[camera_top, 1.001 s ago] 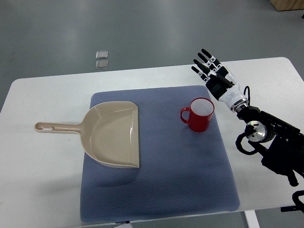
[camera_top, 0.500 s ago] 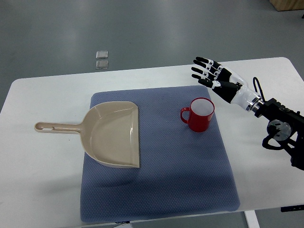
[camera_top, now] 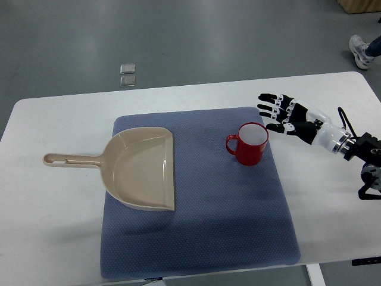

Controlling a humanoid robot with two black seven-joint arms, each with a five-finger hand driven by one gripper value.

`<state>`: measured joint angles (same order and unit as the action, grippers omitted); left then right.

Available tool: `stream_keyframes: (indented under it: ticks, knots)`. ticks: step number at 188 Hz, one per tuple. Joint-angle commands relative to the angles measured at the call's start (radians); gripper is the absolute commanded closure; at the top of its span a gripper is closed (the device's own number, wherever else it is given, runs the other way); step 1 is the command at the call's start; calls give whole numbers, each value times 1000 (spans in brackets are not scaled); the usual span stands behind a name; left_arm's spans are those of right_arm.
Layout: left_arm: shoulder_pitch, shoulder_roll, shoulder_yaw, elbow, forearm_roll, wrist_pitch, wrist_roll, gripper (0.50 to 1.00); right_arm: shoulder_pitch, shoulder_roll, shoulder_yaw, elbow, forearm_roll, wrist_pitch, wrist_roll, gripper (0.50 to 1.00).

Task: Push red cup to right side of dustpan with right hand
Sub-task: 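Move the right hand down against the side of the red mug, then push the red mug with the right hand toward the dustpan's edge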

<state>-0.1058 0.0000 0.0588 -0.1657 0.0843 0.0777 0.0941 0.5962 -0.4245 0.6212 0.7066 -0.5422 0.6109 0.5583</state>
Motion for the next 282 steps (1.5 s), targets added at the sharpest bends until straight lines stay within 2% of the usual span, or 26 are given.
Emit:
stream_keyframes:
  ticks: [1, 67, 94, 180, 282]
  knots:
    - [0, 0, 1, 0, 0, -1, 1, 500, -18, 0, 0, 1, -2, 0, 20, 566]
    - [0, 0, 1, -1, 0, -1, 1, 500, -53, 23, 0, -12, -4, 0, 38, 566]
    - [0, 0, 3, -1, 0, -1, 1, 500, -69, 27, 0, -13, -35, -48, 53, 566]
    - [0, 0, 1, -3, 0, -1, 1, 500, -93, 98, 2, -76, -48, -91, 53, 566]
    - [0, 0, 3, -3, 0, -1, 1, 500, -88, 159, 0, -79, -48, -135, 53, 566]
